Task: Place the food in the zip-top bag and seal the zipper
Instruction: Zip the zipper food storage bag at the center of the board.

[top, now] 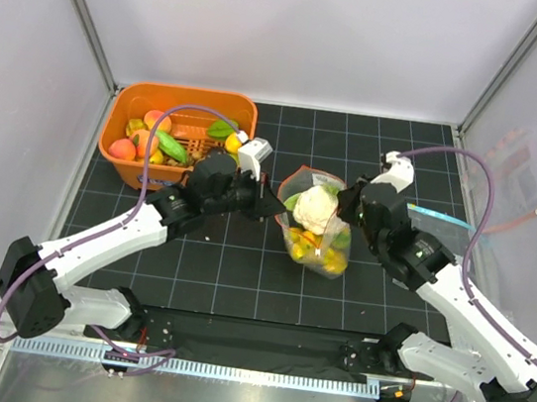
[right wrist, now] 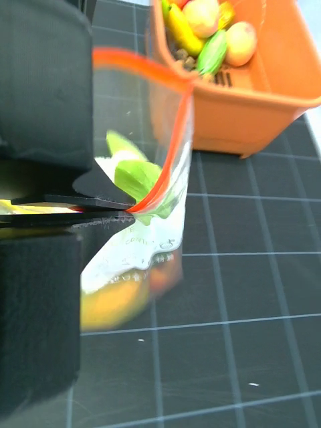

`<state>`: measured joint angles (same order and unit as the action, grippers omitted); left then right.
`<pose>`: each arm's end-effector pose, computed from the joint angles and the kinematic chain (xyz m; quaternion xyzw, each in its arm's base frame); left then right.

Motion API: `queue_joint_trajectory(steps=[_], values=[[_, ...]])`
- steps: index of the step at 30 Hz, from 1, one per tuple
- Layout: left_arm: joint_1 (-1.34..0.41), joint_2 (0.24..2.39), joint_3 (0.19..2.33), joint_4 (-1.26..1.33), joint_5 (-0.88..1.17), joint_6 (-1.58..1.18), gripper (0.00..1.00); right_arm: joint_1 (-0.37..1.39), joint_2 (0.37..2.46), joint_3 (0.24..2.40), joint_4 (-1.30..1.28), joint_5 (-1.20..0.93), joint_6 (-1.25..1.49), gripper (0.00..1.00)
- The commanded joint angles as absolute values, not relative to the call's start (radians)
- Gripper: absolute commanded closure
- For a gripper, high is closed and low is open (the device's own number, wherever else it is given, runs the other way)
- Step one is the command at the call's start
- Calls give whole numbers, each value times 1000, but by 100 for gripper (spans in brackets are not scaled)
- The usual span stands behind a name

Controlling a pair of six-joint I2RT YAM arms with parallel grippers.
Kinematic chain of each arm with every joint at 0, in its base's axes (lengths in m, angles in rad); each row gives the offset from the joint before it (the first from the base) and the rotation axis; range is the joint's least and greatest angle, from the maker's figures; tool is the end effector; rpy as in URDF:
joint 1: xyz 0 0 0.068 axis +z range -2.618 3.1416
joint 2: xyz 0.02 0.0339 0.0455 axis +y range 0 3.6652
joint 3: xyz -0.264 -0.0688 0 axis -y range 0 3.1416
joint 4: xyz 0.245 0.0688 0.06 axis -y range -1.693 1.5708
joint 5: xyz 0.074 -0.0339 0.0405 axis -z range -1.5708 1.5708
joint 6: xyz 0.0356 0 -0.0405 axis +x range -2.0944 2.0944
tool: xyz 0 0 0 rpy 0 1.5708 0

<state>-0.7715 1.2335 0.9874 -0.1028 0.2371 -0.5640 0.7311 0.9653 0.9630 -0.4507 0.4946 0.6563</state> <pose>0.1999 -0.2060 0.3240 0.1517 0.8020 -0.4288 0.3873 0.1673 0.1274 0.3439 0.0990 0.8263 0.1691 0.5280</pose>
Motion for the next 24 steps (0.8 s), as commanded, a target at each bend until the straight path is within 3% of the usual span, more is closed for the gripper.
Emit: queue_joint_trajectory(steps=[1, 15, 21, 24], values=[[-764, 1175, 983, -84, 167, -541, 100, 730, 1023, 1091, -484, 519, 565, 99], [-764, 1298, 1015, -58, 273, -558, 100, 732, 790, 859, -276, 333, 495, 99], [-765, 1217, 953, 41, 256, -572, 100, 748, 902, 876, -246, 201, 500, 99], [-765, 1232, 911, 138, 308, -632, 100, 848, 966, 897, -215, 198, 496, 99]])
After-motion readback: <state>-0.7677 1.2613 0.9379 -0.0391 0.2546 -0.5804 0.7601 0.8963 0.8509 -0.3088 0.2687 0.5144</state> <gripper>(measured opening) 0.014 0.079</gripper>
